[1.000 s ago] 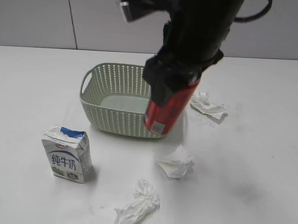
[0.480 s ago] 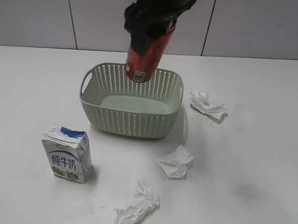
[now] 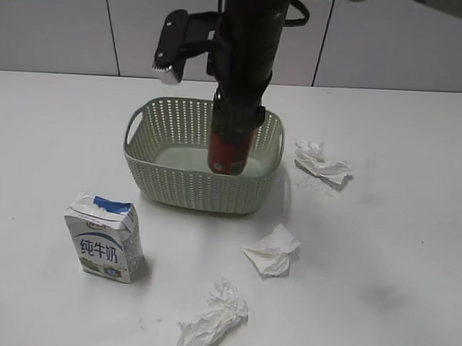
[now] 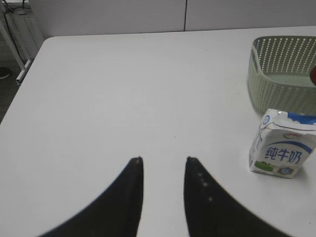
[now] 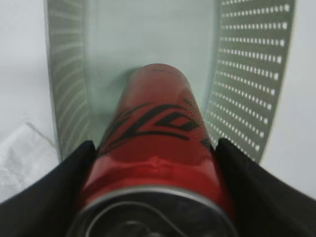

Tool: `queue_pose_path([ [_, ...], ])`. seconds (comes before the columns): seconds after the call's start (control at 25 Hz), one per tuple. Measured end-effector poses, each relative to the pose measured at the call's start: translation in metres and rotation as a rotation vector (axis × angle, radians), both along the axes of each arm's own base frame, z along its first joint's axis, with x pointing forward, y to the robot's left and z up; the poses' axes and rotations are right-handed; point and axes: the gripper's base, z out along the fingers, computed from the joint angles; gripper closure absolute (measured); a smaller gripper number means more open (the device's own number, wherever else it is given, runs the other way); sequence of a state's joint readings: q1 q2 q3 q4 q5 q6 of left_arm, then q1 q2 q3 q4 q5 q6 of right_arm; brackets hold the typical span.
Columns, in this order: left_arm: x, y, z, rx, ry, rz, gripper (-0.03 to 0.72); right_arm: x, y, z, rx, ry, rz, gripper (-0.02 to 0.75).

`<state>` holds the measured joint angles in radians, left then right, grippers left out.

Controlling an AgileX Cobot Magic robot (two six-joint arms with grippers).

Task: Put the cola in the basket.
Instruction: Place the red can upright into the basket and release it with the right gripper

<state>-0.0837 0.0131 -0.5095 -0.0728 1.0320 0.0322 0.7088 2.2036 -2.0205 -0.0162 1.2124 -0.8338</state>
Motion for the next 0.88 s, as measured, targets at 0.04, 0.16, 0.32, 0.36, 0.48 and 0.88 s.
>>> queue_pose_path([
  [0.04,0.0,0.0,0.0,0.0,0.0,0.0,0.461,0.003,0.002,-0.004,0.0,-0.011,0.032,0.215],
  [0.16,0.0,0.0,0.0,0.0,0.0,0.0,0.461,0.008,0.008,-0.018,0.021,-0.035,0.076,0.215],
  [0.32,0.0,0.0,0.0,0.0,0.0,0.0,0.461,0.011,0.01,-0.026,0.016,-0.034,0.086,0.215],
  [0.36,0.0,0.0,0.0,0.0,0.0,0.0,0.459,0.011,0.01,-0.027,0.017,-0.034,0.087,0.216],
  [0.48,0.0,0.0,0.0,0.0,0.0,0.0,0.459,0.012,0.011,-0.026,0.024,-0.044,0.087,0.216],
  [0.88,0.0,0.0,0.0,0.001,0.0,0.0,0.459,0.011,0.012,-0.026,0.037,-0.038,0.085,0.209],
])
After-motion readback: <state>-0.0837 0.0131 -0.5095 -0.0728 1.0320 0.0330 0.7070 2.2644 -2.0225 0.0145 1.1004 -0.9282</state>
